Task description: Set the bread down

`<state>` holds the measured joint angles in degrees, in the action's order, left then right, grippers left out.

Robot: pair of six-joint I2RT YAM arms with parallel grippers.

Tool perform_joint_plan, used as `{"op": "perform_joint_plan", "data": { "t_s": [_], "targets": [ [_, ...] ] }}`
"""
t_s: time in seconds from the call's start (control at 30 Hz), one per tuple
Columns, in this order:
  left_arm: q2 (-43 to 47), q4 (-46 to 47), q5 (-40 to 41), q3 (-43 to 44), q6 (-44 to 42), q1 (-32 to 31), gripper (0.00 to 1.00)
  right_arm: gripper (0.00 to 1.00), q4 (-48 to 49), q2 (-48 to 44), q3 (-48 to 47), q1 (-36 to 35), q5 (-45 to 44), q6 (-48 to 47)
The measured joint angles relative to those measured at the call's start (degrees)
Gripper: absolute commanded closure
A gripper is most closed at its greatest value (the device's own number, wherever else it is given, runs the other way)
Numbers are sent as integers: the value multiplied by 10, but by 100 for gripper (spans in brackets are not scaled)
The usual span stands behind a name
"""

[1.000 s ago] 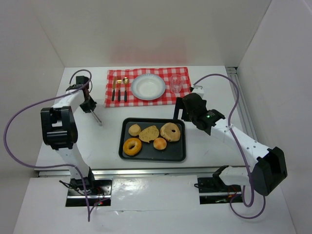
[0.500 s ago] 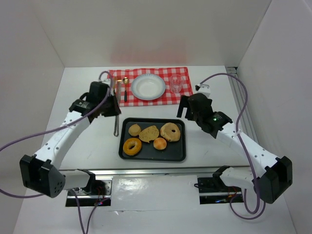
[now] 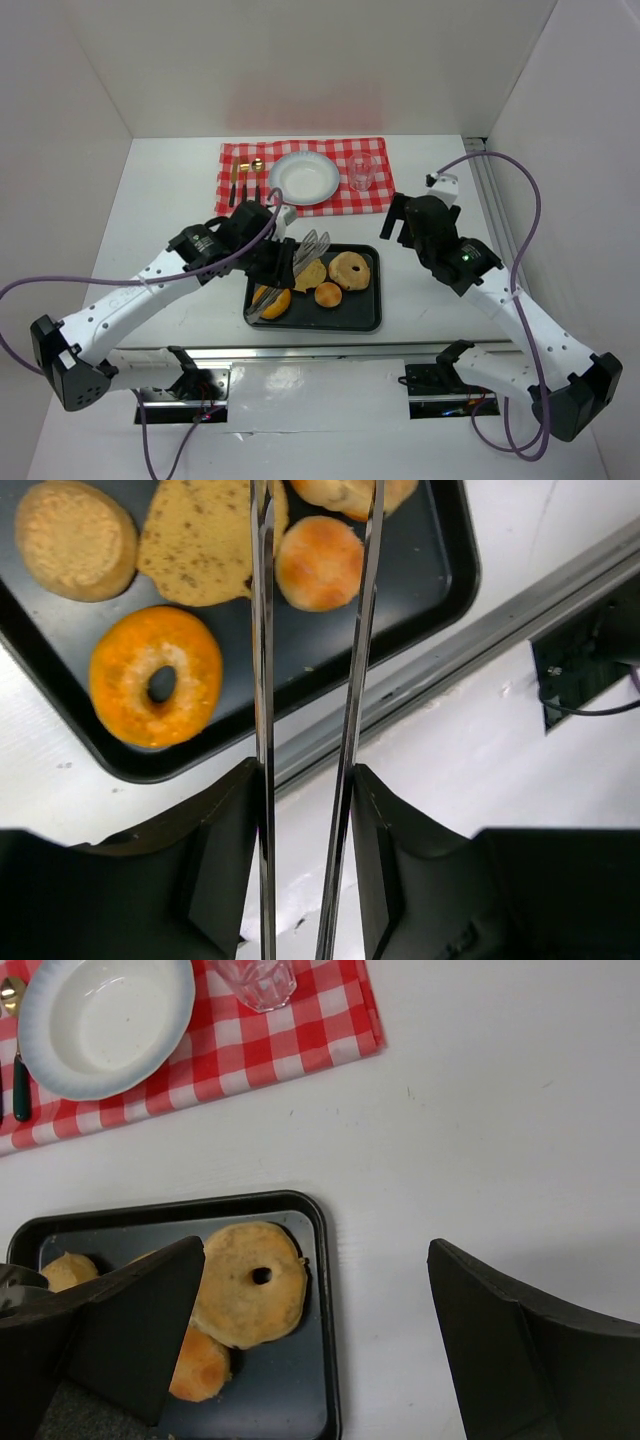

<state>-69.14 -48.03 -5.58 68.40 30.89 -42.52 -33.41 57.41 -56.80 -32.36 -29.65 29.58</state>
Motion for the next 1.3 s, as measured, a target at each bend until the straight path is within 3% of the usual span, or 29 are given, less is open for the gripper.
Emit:
{"op": "perform_joint_plan", "data": {
  "t_s": [0.13,0.2,0.3,1.03,1.13,1.2,1.23,1.3],
  "targets": [
    [-19,-3,10,18,18,-32,45,0,-10,-8,-2,0,-4,3],
    [-30,-3,13,21,27,-43,37,0,-14,-9,-2,0,-6,4],
    [-45,0,15,21,42,-52,33,0,-20,-9,-2,0,-6,6],
    [-172,50,32,56,101,-53,28,0,-22,-9,-2,0,-5,6],
    [-176,56,31,57,101,-53,42,0,-22,-9,-2,0,-5,6],
    [-184,58,29,61,102,-53,54,0,-22,-9,-2,0,-5,6],
    [-189,58,28,62,101,-53,66,0,-22,-9,-2,0,-5,6],
    [-200,58,24,66,100,-53,72,0,-22,-9,-2,0,-5,6]
  ]
}}
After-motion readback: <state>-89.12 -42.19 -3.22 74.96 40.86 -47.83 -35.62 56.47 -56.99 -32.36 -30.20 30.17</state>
